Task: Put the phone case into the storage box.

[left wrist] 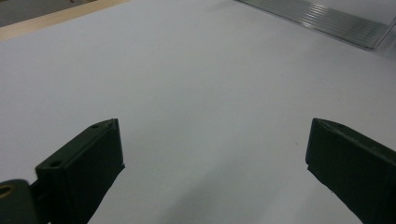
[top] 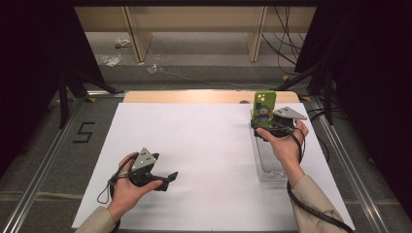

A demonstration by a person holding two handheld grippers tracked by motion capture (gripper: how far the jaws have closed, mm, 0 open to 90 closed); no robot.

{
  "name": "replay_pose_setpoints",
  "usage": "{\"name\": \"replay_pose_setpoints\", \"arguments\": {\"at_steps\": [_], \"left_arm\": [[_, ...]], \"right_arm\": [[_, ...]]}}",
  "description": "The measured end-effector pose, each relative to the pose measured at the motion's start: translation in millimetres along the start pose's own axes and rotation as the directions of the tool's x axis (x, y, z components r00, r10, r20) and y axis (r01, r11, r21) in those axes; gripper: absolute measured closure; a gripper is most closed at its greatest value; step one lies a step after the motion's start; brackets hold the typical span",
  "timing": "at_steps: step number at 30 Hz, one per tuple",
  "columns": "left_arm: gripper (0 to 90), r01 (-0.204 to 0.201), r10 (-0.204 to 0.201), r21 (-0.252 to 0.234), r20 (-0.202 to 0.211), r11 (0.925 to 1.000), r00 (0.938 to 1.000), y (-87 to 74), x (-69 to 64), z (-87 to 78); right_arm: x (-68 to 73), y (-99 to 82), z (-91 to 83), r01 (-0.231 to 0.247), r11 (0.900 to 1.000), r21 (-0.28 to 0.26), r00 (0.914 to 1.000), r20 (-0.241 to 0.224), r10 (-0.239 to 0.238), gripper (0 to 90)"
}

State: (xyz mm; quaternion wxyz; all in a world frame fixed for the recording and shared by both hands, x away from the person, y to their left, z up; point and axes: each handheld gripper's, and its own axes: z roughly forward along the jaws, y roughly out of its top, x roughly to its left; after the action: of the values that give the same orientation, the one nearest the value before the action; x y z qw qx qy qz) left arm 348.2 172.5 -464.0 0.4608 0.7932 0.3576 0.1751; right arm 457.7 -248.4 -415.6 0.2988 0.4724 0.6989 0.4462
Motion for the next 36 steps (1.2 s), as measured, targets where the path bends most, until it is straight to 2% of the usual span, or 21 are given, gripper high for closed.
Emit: {"name": "replay_pose_setpoints", "arguments": {"at_steps": [36], "left_arm": [[3.4, 0.001, -0.001, -0.003, -0.002, 1.0, 1.0, 0.5, -0.2, -0.6]], "right_arm": [[10.8, -9.9, -28.0, 0.038, 0.9993, 0.005, 0.9985, -0.04, -0.037, 13.6]]}}
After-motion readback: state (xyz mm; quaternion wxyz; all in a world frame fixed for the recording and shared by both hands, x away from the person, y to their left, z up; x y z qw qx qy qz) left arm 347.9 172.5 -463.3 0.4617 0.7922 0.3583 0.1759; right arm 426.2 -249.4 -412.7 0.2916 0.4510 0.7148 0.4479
